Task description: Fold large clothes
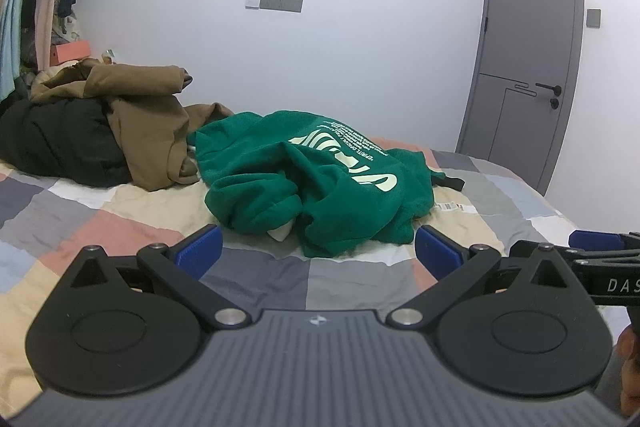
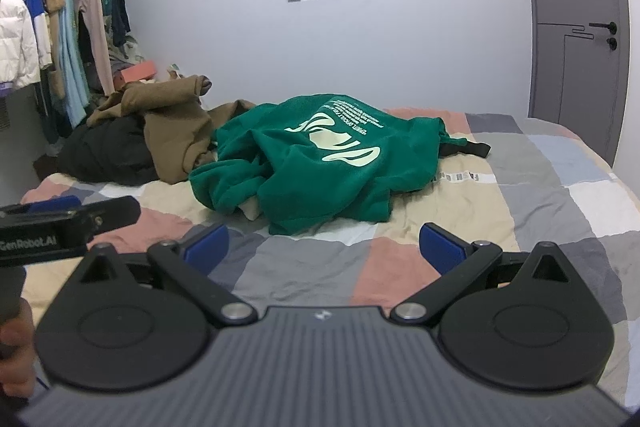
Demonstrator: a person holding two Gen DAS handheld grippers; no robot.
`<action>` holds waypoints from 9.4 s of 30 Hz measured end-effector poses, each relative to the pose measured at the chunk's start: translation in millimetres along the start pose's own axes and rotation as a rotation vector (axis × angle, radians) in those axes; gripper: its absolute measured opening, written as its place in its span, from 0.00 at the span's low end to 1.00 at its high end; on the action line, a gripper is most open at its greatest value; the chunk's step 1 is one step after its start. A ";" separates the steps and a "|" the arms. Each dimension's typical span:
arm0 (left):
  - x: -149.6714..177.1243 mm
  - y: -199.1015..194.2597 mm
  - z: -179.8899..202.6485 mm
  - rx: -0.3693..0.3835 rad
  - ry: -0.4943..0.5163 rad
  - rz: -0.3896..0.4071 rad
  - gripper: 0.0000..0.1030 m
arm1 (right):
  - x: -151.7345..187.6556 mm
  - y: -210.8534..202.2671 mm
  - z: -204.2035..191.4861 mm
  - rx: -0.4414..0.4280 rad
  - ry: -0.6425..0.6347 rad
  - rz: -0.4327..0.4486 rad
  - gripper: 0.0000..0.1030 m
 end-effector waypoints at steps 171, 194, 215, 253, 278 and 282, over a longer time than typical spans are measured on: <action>22.4 147.5 -97.5 0.218 -0.346 -0.467 0.86 | 23.8 285.2 94.8 -0.293 0.729 -0.327 0.73; 1.0 96.3 -44.6 0.446 -0.248 -0.270 0.14 | -59.0 214.2 98.2 -0.232 0.459 -0.015 0.07; 20.1 76.4 40.2 0.756 -0.103 -0.392 0.12 | -65.4 218.7 193.6 0.126 0.407 -0.036 0.07; 36.2 269.0 -86.3 0.598 -0.937 -0.385 0.76 | 13.0 233.7 165.6 -0.143 0.891 -0.257 0.79; -44.6 210.6 -91.9 0.598 -0.620 -0.081 0.07 | -13.5 211.7 137.3 -0.250 0.566 -0.078 0.11; -68.9 157.5 -101.6 0.599 -0.602 0.036 0.07 | -35.5 160.1 112.8 -0.358 0.409 0.060 0.10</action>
Point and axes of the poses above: each gripper's, at about its wrist camera, not at the fingertips, and y roughly the way its jaws point, z to its right, x to its underside, the point moved 2 cm from there along y, roughly the way its jaws point, and after that the axes turned 8 degrees about y, right-handed, at the moved point
